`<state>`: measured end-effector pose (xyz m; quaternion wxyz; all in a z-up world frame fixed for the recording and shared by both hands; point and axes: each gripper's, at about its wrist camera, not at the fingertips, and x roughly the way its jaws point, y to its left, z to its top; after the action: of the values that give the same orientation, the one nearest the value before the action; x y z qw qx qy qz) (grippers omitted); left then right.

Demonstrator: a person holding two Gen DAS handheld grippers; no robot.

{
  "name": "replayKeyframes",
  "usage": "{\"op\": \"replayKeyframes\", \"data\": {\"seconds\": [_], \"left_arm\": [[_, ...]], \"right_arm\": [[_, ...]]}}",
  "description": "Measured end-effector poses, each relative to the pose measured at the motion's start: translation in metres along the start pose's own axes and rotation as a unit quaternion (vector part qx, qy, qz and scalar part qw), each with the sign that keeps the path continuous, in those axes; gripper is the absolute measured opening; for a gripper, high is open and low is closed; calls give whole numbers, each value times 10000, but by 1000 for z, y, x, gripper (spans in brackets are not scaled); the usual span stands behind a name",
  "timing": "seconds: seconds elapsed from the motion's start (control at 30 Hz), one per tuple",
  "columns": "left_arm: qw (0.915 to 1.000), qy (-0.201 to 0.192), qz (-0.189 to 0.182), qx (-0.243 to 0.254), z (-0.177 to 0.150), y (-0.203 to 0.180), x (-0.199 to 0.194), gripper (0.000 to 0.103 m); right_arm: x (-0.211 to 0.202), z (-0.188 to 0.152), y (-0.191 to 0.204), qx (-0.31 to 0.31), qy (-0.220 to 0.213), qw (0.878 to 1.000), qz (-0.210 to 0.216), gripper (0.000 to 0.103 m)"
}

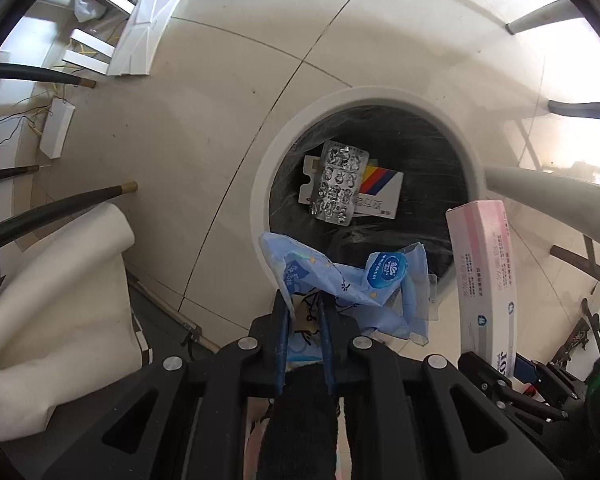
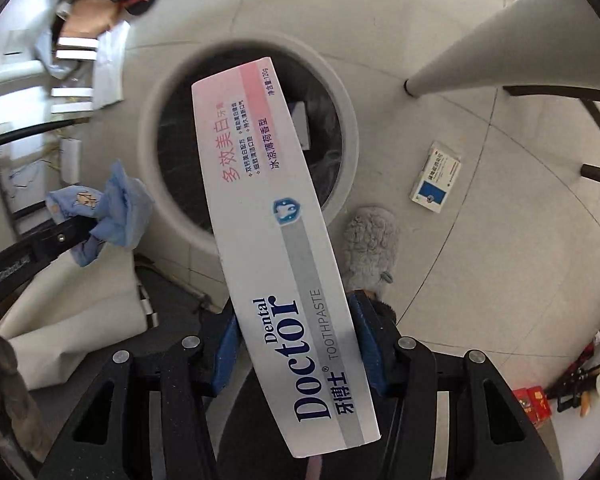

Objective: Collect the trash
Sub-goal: 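Carry the wrapper and toothpaste box over the bin and release them, then lift both tools away from the bin toward the table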

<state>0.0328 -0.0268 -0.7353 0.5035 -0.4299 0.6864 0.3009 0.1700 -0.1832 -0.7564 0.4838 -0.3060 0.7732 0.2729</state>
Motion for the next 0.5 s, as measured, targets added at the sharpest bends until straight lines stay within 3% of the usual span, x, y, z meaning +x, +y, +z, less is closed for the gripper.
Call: {"op": "replayKeyframes", "data": {"seconds": [0.27,0.33,0.4,0.47,0.5], "left_arm": [[9992,128,110,350,11,-15,19,19],[9991,63,164,381,10,-18,15,32],[9993,-14,161,327,10,-16,10,34],[9996,-55,153,247,9,-12,6,49],[9996,-95,157,228,8,-10,3,66]], "right_arm": [[38,36,-6,-18,153,9999,3,54],[40,40,-4,-57,185,9998,25,54],[38,44,-2,-70,166,9998,-4,55],[33,44,-1,-107,148,9998,-85,60],[31,45,0,-129,132,9997,-144,65]]}}
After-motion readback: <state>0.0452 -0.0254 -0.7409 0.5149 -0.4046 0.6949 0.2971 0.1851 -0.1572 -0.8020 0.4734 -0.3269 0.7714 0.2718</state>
